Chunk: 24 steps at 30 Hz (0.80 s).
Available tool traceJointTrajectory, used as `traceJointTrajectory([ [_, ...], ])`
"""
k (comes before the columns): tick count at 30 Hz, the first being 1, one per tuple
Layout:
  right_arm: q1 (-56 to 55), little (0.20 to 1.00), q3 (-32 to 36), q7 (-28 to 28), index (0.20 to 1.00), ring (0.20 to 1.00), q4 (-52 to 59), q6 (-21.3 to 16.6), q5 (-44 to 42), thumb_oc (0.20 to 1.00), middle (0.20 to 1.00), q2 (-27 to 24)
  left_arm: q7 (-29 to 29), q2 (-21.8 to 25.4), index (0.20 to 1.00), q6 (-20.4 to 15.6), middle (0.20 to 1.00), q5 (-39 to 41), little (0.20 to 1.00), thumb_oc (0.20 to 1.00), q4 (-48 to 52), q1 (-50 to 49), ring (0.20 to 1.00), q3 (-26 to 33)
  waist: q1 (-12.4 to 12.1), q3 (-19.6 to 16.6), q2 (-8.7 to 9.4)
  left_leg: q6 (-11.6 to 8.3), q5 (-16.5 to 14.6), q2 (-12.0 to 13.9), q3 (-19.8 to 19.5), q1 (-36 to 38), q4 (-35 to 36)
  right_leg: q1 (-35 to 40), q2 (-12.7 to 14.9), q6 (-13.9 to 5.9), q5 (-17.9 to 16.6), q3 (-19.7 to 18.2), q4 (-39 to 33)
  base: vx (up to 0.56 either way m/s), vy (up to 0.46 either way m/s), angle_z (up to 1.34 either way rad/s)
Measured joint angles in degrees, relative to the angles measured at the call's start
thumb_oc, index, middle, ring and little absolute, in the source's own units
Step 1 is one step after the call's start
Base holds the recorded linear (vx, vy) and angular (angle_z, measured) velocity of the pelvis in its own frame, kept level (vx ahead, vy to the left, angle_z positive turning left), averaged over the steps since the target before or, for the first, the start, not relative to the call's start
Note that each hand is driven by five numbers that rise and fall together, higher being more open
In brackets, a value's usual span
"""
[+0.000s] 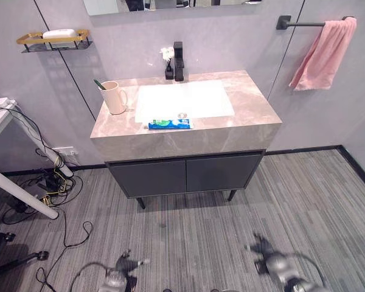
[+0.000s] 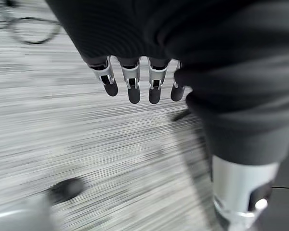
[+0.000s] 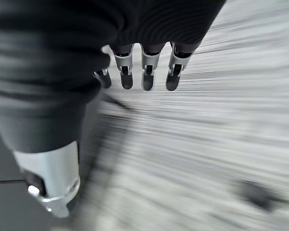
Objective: Put brush and paste in cup on sink, flatten towel.
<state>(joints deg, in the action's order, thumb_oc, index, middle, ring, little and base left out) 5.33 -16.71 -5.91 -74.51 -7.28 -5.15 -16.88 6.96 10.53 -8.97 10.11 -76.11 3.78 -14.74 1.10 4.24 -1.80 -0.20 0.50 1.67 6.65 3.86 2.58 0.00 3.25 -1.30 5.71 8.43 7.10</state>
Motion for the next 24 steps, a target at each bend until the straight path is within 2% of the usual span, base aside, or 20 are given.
traceJointTrajectory([
  [3,-3.1,1.0,0.9,0.2,1.0,1.0,-1.5,1.4,0.6,1.0,1.0,0.0,-1.1,-0.1,1.0,0.7,1.0,0.0,1.0,1.0,-1.7,-1.6,1.0,0.7,0.2,0.6,0.14,-0.05,0.0,0.1,-0.1,0.0,0.0,0.0,-0.1,0.05,-0.2,0.0,-0.3,0.0,0.0,0.0],
  [4,-4.9,1.0,3.2,0.3,1.0,1.0,-1.4,0.1,0.6,1.0,1.0,0.2,-1.3,-0.2,1.0,-0.2,1.0,0.0,1.0,1.0,-1.6,-2.5,1.0,1.1,0.3,0.7,0.24,-0.17,-0.1,0.1,-0.1,0.0,0.0,0.0,-0.1,-0.04,0.0,0.0,0.1,0.0,0.0,0.0],
  [6,-8.1,1.0,7.7,1.0,1.0,1.0,-4.6,0.4,0.3,1.0,1.0,0.9,-2.1,-0.6,1.0,0.0,1.0,0.0,1.0,1.0,-5.0,-4.5,1.0,4.9,0.3,0.6,0.11,-0.66,-0.8,0.1,-0.2,0.1,0.0,-0.3,-0.1,0.06,0.6,0.0,0.8,0.02,-0.002,-0.01],
  [7,-10.1,1.0,11.2,1.2,1.0,1.0,-5.5,0.7,-2.6,1.0,1.0,1.8,-2.7,-0.7,1.0,0.5,1.0,0.6,1.0,1.0,-6.6,-5.6,1.0,8.0,0.6,0.6,0.24,-0.57,-0.8,0.2,0.0,0.2,0.0,-0.5,-0.1,0.33,1.0,-0.1,1.4,0.04,-0.001,-0.04],
  [9,-11.0,1.0,13.6,2.0,1.0,1.0,-5.6,0.7,-7.3,1.0,1.0,2.7,-3.5,-0.7,1.0,0.5,1.0,1.3,1.0,1.0,-6.6,-6.7,1.0,9.9,1.1,0.5,0.33,-0.43,-0.7,0.2,0.2,0.3,0.0,-0.9,-0.1,0.26,1.2,-0.3,2.1,0.01,0.002,-0.05],
  [13,-11.3,1.0,13.8,3.5,1.0,1.0,-5.0,0.6,-12.3,1.0,1.0,3.6,-3.8,-0.8,1.0,0.4,1.0,3.2,1.0,1.0,-5.7,-7.2,1.0,9.4,1.4,0.4,0.42,-0.41,-0.7,0.2,0.3,0.5,-0.2,-1.1,0.0,0.16,1.5,-0.5,2.8,0.0,0.001,-0.01],
  [19,-7.8,1.0,10.8,3.4,1.0,1.0,-2.4,-0.3,-12.5,1.0,1.0,3.6,-3.8,-1.0,1.0,0.3,1.0,3.4,1.0,1.0,-4.9,-6.2,1.0,6.9,1.4,-0.5,0.76,-0.4,-0.7,0.3,0.6,1.1,-0.2,-1.0,-0.1,0.51,2.0,-0.7,3.8,0.0,0.001,-0.02],
  [22,-4.1,1.0,8.6,2.1,1.0,1.0,5.8,-1.1,-12.4,1.0,1.0,3.2,-2.9,-0.5,1.0,-0.3,1.0,3.6,1.0,1.0,1.7,-5.8,1.0,6.6,1.1,-0.8,0.89,-0.38,-0.7,0.5,1.1,1.4,-0.3,-1.0,-0.3,0.61,2.0,-1.2,4.0,0.0,-0.002,-0.08],
  [24,-4.0,1.0,6.9,1.0,1.0,1.0,14.8,-1.8,-12.2,1.0,1.0,2.1,-2.1,0.1,1.0,-1.1,1.0,6.4,1.0,1.0,10.0,-6.3,1.0,6.6,0.9,-0.7,0.7,-0.36,-0.7,0.5,1.3,1.5,-0.3,-1.0,-0.3,0.48,1.8,-1.4,4.0,-0.02,-0.003,-0.06],
])
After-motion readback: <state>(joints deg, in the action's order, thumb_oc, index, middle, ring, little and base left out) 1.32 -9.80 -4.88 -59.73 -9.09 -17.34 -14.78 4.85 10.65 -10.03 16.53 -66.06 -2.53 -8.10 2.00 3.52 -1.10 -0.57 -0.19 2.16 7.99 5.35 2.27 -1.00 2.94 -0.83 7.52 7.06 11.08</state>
